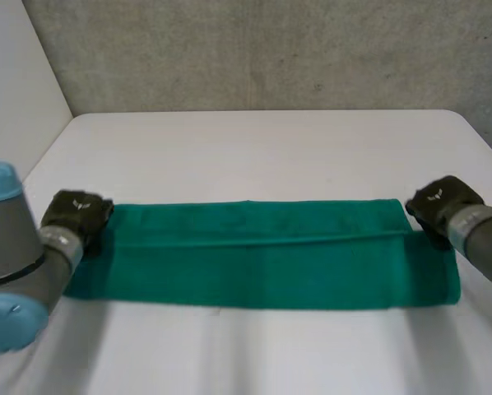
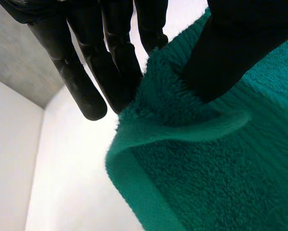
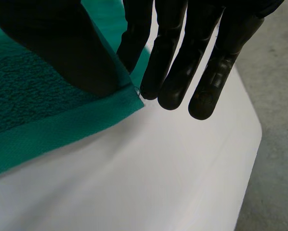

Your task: Fold the towel.

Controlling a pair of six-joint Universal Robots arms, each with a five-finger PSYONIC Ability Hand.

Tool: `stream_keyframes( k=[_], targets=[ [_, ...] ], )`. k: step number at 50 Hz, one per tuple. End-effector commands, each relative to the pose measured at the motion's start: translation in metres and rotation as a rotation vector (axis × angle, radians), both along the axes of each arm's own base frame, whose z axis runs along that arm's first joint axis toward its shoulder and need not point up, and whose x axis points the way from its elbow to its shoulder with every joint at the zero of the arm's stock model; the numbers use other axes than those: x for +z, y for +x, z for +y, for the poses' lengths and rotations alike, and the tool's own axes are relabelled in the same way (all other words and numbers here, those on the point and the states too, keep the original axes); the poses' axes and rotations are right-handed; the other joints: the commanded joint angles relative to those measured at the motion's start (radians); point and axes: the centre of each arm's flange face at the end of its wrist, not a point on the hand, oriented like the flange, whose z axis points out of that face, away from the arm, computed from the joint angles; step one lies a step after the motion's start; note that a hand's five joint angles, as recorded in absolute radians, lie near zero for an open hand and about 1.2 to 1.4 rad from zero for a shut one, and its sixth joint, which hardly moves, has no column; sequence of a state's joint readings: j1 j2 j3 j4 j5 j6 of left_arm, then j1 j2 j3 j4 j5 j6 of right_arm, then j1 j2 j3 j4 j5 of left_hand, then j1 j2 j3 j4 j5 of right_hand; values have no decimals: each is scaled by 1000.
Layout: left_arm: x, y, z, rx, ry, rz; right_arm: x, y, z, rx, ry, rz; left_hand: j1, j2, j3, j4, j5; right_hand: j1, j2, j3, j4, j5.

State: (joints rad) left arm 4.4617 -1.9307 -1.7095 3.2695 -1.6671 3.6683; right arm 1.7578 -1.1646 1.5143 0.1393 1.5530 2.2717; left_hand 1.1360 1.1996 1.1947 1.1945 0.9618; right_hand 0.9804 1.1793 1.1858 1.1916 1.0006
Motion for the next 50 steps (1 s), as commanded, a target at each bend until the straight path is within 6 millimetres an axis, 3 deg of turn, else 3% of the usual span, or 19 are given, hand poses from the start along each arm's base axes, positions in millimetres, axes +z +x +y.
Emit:
stream_keyframes(
  k=[1, 9, 14, 15, 16, 17, 19, 22, 26, 27, 30, 34, 39, 46, 47, 48, 49, 50],
  targets=[
    [-24, -22, -53, -18, -95, 24, -23, 28, -49, -34, -135, -73, 260, 197, 202, 202, 260, 416, 217, 211, 205, 221],
    [-40, -31, -83, -11, -120, 26, -29, 44, -79, -39, -250, -103, 260, 197, 202, 202, 260, 416, 217, 211, 205, 221],
    [-43, -32, -86, -11, -124, 27, -39, 51, -87, -10, -273, -118, 260, 197, 202, 202, 260, 341, 142, 136, 130, 147],
    [-43, -33, -86, -12, -128, 28, -43, 51, -90, -19, -273, -113, 220, 156, 161, 161, 220, -392, -591, -597, -603, -587],
    [-43, -33, -86, -14, -139, 31, -46, 51, -91, -32, -271, -110, -423, -486, -481, -481, -423, -806, -1005, -1011, -1017, -1001],
    [-41, -36, -85, -21, -154, 31, -46, 50, -92, -41, -273, -109, -961, -1025, -1020, -1020, -962, -806, -1005, -1011, -1017, -1001],
    [-40, -38, -85, -28, -163, 33, -45, 47, -94, -82, -276, -119, -868, -932, -927, -927, -869, -806, -1005, -1011, -1017, -1001],
    [-30, -47, -81, -47, -205, 49, -45, 43, -93, -118, -265, -155, -961, -1025, -1020, -1020, -962, -806, -1005, -1011, -1017, -1001],
    [-17, -47, -78, -46, -230, 60, -17, 35, -87, -164, -279, -270, -961, -1025, -1020, -1020, -962, -806, -1005, -1011, -1017, -1001],
    [-14, -47, -76, -47, -232, 61, -5, 33, -78, -169, -273, -319, -961, -1025, -1020, -1020, -962, -806, -1005, -1011, -1017, -1001],
    [-5, -45, -69, -51, -241, 66, 7, 31, -63, -159, -249, -372, -961, -1025, -1020, -1020, -962, -806, -1005, -1011, -1017, -1001],
    [3, -42, -59, -51, -244, 73, 4, 19, -43, -125, -151, -390, -961, -1025, -1020, -1020, -962, -806, -1005, -1011, -1017, -1001],
    [5, -39, -48, -51, -232, 72, -18, -1, -15, -115, 55, -391, -961, -1025, -1020, -1020, -962, -806, -1005, -1011, -1017, -1001],
    [-6, -39, -37, -61, -192, 61, -39, -12, 0, -144, 161, -378, -961, -1025, -1020, -1020, -962, -806, -1005, -1011, -1017, -1001],
    [-7, -39, -36, -62, -189, 60, -42, -16, -1, -159, 168, -377, -961, -1025, -1020, -1020, -962, -656, -855, -862, -868, -851],
    [-7, -40, -36, -64, -187, 60, -42, -16, -1, -159, 168, -377, -961, -1025, -1020, -1020, -962, -655, -854, -860, -866, -849],
    [-8, -40, -35, -65, -185, 59, -48, -25, -8, -185, 162, -383, -961, -1025, -1020, -1020, -962, -50, -249, -255, -261, -245],
    [-9, -39, -34, -63, -180, 57, -50, -28, -10, -192, 154, -383, -961, -1025, -1020, -1020, -962, 188, -10, -17, -23, -6]
  ],
)
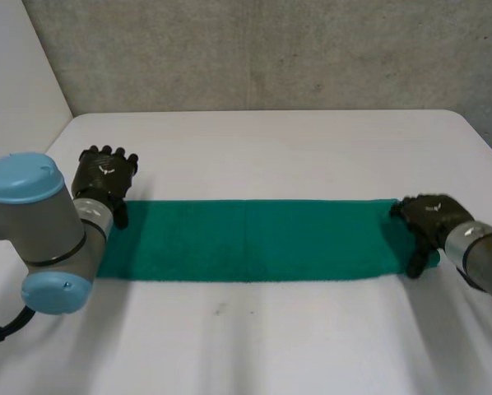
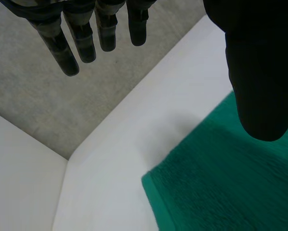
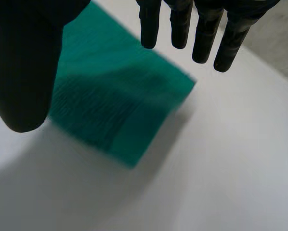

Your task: Fold the towel.

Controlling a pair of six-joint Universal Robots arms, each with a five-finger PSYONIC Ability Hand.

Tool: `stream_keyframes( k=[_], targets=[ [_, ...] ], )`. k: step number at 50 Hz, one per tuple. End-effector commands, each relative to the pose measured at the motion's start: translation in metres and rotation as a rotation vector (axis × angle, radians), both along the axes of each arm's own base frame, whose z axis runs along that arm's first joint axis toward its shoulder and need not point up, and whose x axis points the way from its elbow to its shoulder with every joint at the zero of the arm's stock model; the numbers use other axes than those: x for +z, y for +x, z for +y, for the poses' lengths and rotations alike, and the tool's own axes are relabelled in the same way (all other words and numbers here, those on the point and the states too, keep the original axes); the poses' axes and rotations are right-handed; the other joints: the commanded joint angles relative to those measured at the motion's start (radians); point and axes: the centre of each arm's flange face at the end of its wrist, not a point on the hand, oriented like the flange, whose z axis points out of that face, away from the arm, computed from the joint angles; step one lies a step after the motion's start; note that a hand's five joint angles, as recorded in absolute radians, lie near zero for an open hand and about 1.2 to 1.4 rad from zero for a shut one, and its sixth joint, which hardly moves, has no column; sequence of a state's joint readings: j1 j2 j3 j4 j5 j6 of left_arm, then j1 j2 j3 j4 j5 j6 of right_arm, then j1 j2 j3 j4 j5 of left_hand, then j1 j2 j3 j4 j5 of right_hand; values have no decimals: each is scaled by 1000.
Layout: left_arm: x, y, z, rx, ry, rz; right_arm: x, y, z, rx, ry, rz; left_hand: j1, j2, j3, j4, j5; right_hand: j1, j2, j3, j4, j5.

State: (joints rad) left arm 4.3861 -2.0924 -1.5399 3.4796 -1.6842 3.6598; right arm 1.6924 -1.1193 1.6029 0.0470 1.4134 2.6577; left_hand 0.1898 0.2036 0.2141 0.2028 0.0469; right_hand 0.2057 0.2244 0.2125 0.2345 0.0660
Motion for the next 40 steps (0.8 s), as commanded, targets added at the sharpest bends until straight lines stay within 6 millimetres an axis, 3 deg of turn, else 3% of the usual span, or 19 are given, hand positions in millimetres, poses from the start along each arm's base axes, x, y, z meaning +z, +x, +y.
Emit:
stream_keyframes(
  k=[1, 6, 10, 14, 17, 19, 21, 22, 25, 26, 29, 30, 31, 32, 33, 34, 37, 40],
  targets=[
    [-8, -1, 7, -8, 28, -10, -18, -22, -11, -63, 18, 8, -15, -29, -40, -28, -47, 1188, 1170, 1181, 1159, 1153],
    [-4, -1, 9, -11, 21, -8, -13, -41, -29, -126, -73, 83, -15, -29, -40, -28, -47, 1191, 1172, 1184, 1162, 1156],
    [1, 0, 13, -11, 14, -5, 5, -65, -47, -227, -229, 296, -15, -29, -40, -28, -47, 1191, 1172, 1184, 1162, 1156],
    [3, 2, 18, -13, 15, -5, 13, -81, -52, -247, -268, 522, -15, -29, -40, -28, -47, 1191, 1172, 1184, 1162, 1156],
    [4, 3, 21, -14, 17, -6, 17, -81, -56, -229, -296, 582, -15, -29, -40, -28, -47, 1191, 1172, 1184, 1162, 1156],
    [3, 4, 23, -13, 21, -7, 26, -71, -58, -208, -352, 566, -15, -29, -40, -28, -47, 1191, 1172, 1184, 1162, 1156],
    [4, 3, 23, -13, 20, -7, 35, -52, -56, -171, -406, 533, -15, -29, -40, -28, -47, 1191, 1172, 1184, 1162, 1156],
    [4, 4, 24, -11, 21, -8, 44, -24, -50, -106, -462, 479, -15, -29, -40, -28, -47, 1191, 1172, 1184, 1162, 1156],
    [7, 3, 24, -11, 14, -4, 55, 14, -40, -9, -519, 374, -15, -29, -40, -28, -47, 1191, 1172, 1184, 1162, 1156],
    [7, 3, 25, -9, 14, -4, 63, 40, -29, 59, -549, 298, -15, -29, -40, -28, -47, 1191, 1172, 1184, 1162, 1156],
    [12, 2, 26, -14, 1, 2, 71, 73, -12, 165, -574, 190, -15, -29, -40, -28, -47, 1191, 1172, 1184, 1162, 1156],
    [14, 2, 26, -14, -3, 3, 77, 100, 5, 262, -591, 121, -15, -29, -40, -28, -47, 1191, 1172, 1184, 1162, 1156],
    [15, 2, 27, -14, -6, 4, 80, 113, 16, 313, -601, 87, -15, -29, -40, -28, -47, 1191, 1172, 1184, 1162, 1156],
    [16, 2, 27, -14, -9, 5, 80, 113, 16, 314, -601, 87, -15, -29, -40, -28, -47, 1191, 1172, 1184, 1162, 1156],
    [18, 1, 27, -15, -13, 8, 81, 126, 26, 367, -604, 55, -15, -29, -40, -28, -47, 1191, 1172, 1184, 1162, 1156],
    [19, 2, 28, -15, -15, 9, 82, 162, 59, 529, -606, -28, -15, -29, -40, -28, -47, 1191, 1172, 1184, 1162, 1156],
    [21, 1, 28, -15, -18, 20, 69, 187, 83, 667, -572, -81, -15, -29, -40, -28, -47, 1191, 1172, 1184, 1162, 1156],
    [20, -1, 31, -23, -9, 31, 41, 210, 106, 800, -504, -107, -15, -29, -40, -28, -47, 1191, 1172, 1184, 1162, 1156]
  ],
)
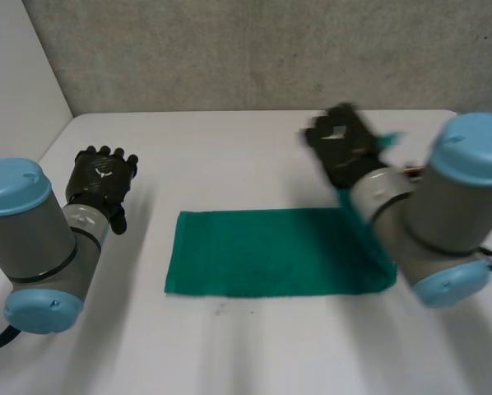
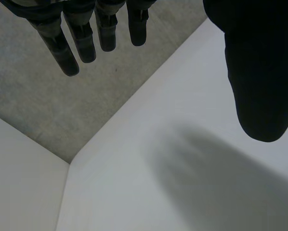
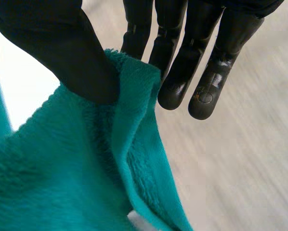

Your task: Fold the towel.

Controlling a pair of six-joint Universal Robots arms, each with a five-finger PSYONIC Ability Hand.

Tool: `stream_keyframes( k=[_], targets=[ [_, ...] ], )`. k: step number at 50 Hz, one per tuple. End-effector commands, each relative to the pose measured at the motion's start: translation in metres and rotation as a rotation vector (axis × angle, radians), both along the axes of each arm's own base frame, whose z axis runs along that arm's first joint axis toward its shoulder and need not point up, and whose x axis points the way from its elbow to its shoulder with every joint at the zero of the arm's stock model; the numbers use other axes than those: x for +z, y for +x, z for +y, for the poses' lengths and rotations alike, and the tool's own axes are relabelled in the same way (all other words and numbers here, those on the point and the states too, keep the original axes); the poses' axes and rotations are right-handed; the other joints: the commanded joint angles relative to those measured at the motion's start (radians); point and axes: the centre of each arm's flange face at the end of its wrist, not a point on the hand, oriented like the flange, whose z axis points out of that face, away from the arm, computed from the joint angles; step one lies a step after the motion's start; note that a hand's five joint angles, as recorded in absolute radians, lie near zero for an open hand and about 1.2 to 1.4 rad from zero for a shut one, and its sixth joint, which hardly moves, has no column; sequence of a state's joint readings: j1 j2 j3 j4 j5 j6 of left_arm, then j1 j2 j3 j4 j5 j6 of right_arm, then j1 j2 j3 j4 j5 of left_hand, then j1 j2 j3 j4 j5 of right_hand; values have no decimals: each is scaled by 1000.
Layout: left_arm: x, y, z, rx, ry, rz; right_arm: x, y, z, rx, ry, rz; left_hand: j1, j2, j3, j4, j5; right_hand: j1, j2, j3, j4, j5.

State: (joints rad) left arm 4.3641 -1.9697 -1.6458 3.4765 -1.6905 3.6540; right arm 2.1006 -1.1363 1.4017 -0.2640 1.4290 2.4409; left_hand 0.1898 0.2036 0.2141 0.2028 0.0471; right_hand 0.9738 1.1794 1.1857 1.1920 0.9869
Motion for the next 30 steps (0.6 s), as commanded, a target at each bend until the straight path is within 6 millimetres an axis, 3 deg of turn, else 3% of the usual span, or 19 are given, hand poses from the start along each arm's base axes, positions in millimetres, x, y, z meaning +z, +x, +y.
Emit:
stream_keyframes(
  k=[1, 5, 9, 10, 11, 16, 17, 19, 21, 26, 28, 30],
  targets=[
    [2, -3, 4, -9, 5, 24, -45, 72, 71, 393, 118, 16, -15, -29, -40, -28, -47, 422, 217, 211, 204, 235],
    [1, -5, 7, -15, 10, 30, -71, 80, 82, 432, 176, 51, -15, -29, -40, -28, -47, 422, 217, 211, 204, 235],
    [-1, -10, 11, -34, 17, 28, -85, 75, 81, 415, 220, 74, -15, -29, -40, -28, -47, -373, -579, -585, -591, -561],
    [-2, -10, 12, -35, 17, 28, -86, 72, 80, 395, 240, 70, -15, -29, -40, -28, -47, -680, -886, -892, -898, -868],
    [-1, -12, 12, -40, 14, 29, -85, 70, 81, 381, 252, 67, -15, -29, -40, -28, -47, -799, -1005, -1011, -1017, -987],
    [-4, -14, 13, -50, 19, 28, -67, 36, 55, 180, 358, -3, -15, -29, -40, -28, -47, -799, -1005, -1011, -1017, -987],
    [-4, -14, 13, -51, 18, 28, -66, 14, 41, 90, 413, -16, -15, -29, -40, -28, -47, -799, -1005, -1011, -1017, -987],
    [-3, -16, 13, -55, 15, 29, -68, -4, 34, 33, 475, -20, -15, -29, -40, -28, -47, -799, -1005, -1011, -1017, -987],
    [-4, -18, 14, -61, 16, 29, -75, -26, 31, -23, 549, -12, -15, -29, -40, -28, -47, -799, -1005, -1011, -1017, -987],
    [-7, -21, 16, -70, 22, 26, -89, -53, 38, -80, 626, 7, -15, -29, -40, -28, -47, -799, -1005, -1011, -1017, -987],
    [-9, -21, 16, -72, 26, 25, -94, -61, 38, -104, 648, 10, -15, -29, -40, -28, -47, -713, -919, -925, -931, -901],
    [-10, -22, 17, -73, 28, 24, -101, -75, 33, -149, 675, 7, -15, -29, -40, -28, -47, -426, -632, -638, -644, -614]
  ],
)
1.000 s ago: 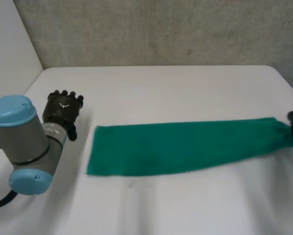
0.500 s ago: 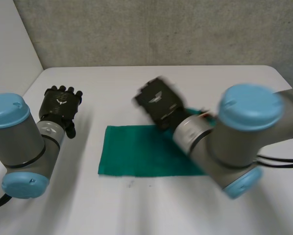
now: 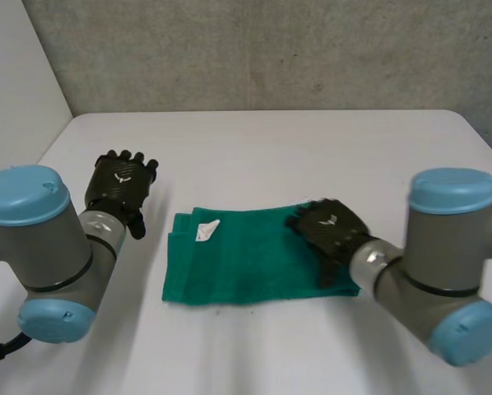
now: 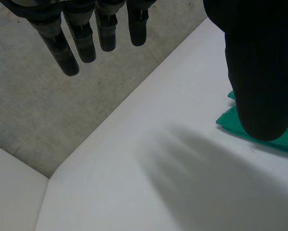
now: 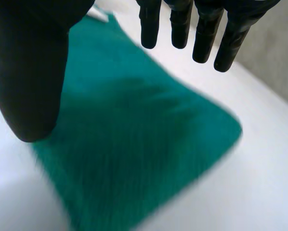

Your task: Fold the towel.

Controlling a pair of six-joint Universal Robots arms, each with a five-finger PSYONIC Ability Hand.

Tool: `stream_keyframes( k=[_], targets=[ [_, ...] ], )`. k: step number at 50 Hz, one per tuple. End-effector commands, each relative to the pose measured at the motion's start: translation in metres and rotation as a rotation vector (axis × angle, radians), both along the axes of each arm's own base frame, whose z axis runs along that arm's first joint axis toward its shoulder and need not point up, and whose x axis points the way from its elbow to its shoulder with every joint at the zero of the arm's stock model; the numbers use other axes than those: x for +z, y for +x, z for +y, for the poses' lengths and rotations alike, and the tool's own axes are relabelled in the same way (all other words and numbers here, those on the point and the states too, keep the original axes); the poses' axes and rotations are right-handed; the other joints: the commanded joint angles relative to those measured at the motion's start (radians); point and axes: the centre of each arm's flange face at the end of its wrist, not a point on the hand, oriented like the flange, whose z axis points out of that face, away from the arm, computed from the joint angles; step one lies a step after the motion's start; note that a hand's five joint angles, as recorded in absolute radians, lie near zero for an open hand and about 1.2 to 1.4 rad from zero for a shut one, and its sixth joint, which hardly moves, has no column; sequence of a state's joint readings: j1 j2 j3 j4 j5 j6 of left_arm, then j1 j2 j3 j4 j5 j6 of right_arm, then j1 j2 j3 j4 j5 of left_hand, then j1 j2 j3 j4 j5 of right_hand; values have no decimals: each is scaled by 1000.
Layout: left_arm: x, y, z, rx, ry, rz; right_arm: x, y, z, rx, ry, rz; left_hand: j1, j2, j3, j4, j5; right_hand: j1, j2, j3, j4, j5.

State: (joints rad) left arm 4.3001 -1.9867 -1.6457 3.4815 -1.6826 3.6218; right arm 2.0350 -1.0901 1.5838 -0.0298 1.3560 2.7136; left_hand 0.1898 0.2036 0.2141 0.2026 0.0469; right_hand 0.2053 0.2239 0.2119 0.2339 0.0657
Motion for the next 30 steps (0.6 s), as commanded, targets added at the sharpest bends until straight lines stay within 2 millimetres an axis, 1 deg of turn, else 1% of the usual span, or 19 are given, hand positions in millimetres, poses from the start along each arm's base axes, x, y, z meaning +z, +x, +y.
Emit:
stream_keyframes(
  k=[1, 2, 3, 4, 5, 10, 11, 14, 15, 18, 19, 21, 22, 25, 26, 28, 29, 30],
  targets=[
    [-4, -3, 3, -9, 9, -4, -21, -40, -2, -98, 97, 34, -15, -29, -40, -28, -47, 492, 473, 485, 463, 457],
    [-5, -3, 3, -9, 11, -5, -22, -44, -4, -111, 96, 33, -15, -29, -40, -28, -47, 650, 632, 644, 622, 615],
    [-5, -3, 3, -9, 11, -5, -24, -48, -9, -130, 83, 27, -15, -29, -40, -28, -47, 948, 930, 942, 920, 913],
    [-5, -3, 4, -9, 12, -6, -23, -49, -11, -135, 69, 24, -15, -29, -40, -28, -47, 1140, 1122, 1134, 1112, 1105],
    [-5, -3, 4, -11, 13, -6, -23, -50, -15, -144, 50, 21, -15, -29, -40, -28, -47, 1190, 1172, 1184, 1162, 1156],
    [-2, -4, 6, -16, 6, -3, -9, -47, -32, -168, -83, -11, -15, -29, -40, -28, -47, 1191, 1172, 1184, 1162, 1156],
    [-2, -5, 7, -16, 5, -3, 2, -45, -37, -178, -142, -22, -15, -29, -40, -28, -47, 1191, 1172, 1184, 1162, 1156],
    [0, -7, 9, -23, 1, -1, 25, -38, -42, -179, -220, -51, -15, -29, -40, -28, -47, 1191, 1172, 1184, 1162, 1156],
    [1, -7, 10, -25, -2, 0, 38, -25, -38, -148, -260, -73, -15, -29, -40, -28, -47, 1191, 1172, 1184, 1162, 1156],
    [2, -9, 11, -29, -5, 1, 53, 7, -21, -53, -303, -110, -15, -29, -40, -28, -47, 1191, 1172, 1184, 1162, 1156],
    [3, -9, 11, -29, -6, 3, 57, 28, -4, 22, -310, -124, -15, -29, -40, -28, -47, 1191, 1172, 1184, 1162, 1156],
    [4, -10, 12, -29, -10, 5, 52, 48, 12, 94, -297, -125, -15, -29, -40, -28, -47, 1191, 1172, 1184, 1162, 1156],
    [5, -10, 11, -28, -12, 5, 42, 65, 26, 162, -279, -112, -15, -29, -40, -28, -47, 1191, 1172, 1184, 1162, 1156],
    [8, -13, 12, -35, -22, 13, 26, 84, 49, 260, -255, -76, -15, -29, -40, -28, -47, 1191, 1172, 1184, 1162, 1156],
    [10, -14, 13, -39, -25, 20, 17, 94, 66, 339, -246, -48, -15, -29, -40, -28, -47, 1191, 1172, 1184, 1162, 1156],
    [16, -17, 16, -45, -31, 53, 10, 102, 84, 423, -239, -24, -15, -29, -40, -28, -47, 1191, 1172, 1184, 1162, 1156],
    [19, -18, 16, -46, -35, 69, 7, 104, 91, 462, -238, -15, -15, -29, -40, -28, -47, 1012, 993, 1005, 983, 977],
    [21, -19, 18, -48, -36, 84, 2, 107, 101, 520, -237, -2, -15, -29, -40, -28, -47, 629, 611, 623, 601, 594]
  ],
)
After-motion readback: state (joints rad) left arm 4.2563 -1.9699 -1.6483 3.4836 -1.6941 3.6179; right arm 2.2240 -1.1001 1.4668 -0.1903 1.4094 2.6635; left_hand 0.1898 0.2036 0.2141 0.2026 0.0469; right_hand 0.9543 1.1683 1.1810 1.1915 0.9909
